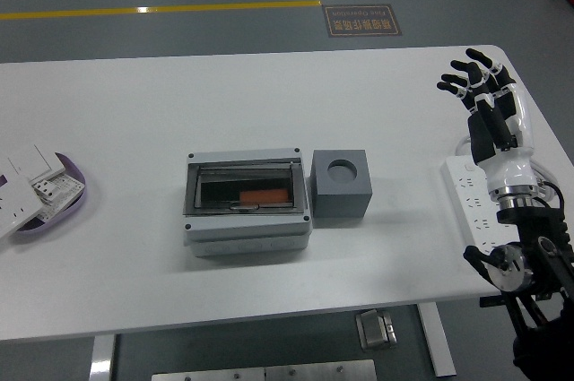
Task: Pick up the cylinder from the cube,place it in the box,flap close box
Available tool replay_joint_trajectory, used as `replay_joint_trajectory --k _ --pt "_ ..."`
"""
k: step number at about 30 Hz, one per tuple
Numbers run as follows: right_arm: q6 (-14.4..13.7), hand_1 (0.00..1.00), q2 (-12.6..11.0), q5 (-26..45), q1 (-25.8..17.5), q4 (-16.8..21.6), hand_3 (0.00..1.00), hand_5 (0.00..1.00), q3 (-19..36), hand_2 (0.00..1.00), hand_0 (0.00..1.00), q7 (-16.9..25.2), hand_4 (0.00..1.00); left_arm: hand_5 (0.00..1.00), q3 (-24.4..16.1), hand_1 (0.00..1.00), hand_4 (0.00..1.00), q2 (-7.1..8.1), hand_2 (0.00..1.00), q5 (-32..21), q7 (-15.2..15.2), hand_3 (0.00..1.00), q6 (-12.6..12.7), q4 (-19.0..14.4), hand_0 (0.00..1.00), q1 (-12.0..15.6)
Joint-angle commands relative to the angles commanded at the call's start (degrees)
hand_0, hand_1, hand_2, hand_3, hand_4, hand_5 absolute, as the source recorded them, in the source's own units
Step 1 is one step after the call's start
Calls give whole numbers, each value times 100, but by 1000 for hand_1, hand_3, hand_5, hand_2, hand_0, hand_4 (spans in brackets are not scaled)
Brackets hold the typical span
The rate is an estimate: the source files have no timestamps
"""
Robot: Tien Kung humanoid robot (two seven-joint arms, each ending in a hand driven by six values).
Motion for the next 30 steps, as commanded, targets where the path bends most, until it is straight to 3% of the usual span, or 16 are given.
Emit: replay_joint_trajectory --k 30 --pt "-74 468 20 -268 -71 -40 653 357 175 579 476 -91 781 197 -121 618 680 114 583 109 22 630 -3 0 612 11"
